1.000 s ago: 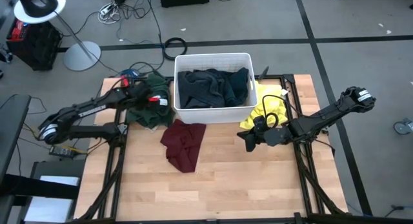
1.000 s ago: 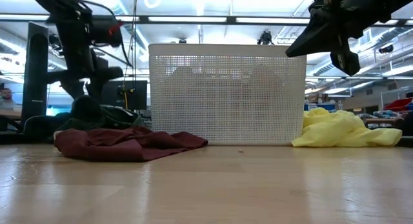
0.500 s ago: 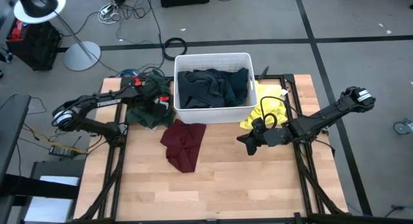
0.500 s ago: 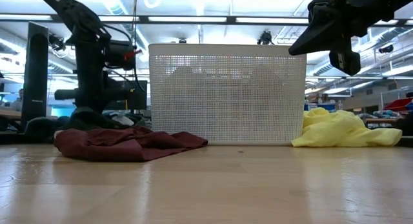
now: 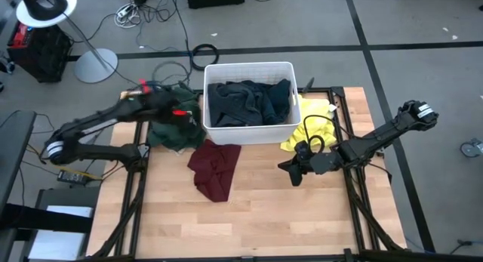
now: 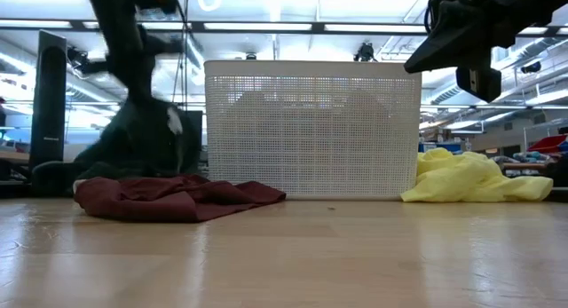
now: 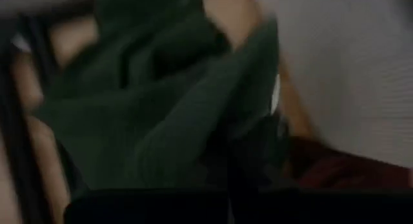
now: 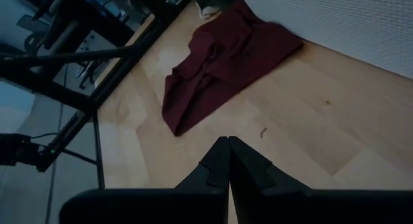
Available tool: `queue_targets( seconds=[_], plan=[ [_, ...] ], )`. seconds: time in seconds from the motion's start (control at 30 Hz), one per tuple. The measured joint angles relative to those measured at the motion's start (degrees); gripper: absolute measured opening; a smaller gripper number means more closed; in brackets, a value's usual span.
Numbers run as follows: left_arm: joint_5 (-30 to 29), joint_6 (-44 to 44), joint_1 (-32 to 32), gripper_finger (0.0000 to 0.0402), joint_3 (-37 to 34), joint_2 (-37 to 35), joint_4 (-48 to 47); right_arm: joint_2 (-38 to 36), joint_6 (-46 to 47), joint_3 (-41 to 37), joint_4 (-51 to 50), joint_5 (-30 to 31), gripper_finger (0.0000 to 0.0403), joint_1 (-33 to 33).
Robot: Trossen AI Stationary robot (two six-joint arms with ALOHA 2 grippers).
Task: Sort clothes
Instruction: Put the green polo shirt into the white bin
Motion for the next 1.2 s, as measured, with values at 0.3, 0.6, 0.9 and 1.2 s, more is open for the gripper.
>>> queue_targets(
  seconds=[0.3,0.6,0.9,1.2],
  plan=[
    [-8.1,2.6,-4.1,0.0,22.7,-4.3,-4.0,0.0,-2.2,0.0,-0.1,0.0,0.0007,0.1],
    [-5.3,15.8,-4.7,0.0,40.7,4.3,15.5,0.0,-3.6,0.0,0.0,0.0,0.0007,-0.2],
    [5.2,27.4,-4.6,0.0,63.8,22.1,31.7,0.0,-3.4,0.0,0.5,0.0,0.0004,-0.2],
    [16.4,30.3,-4.6,0.0,79.3,36.9,28.8,0.0,-3.4,0.0,1.1,0.1,0.0006,-0.1]
  ],
)
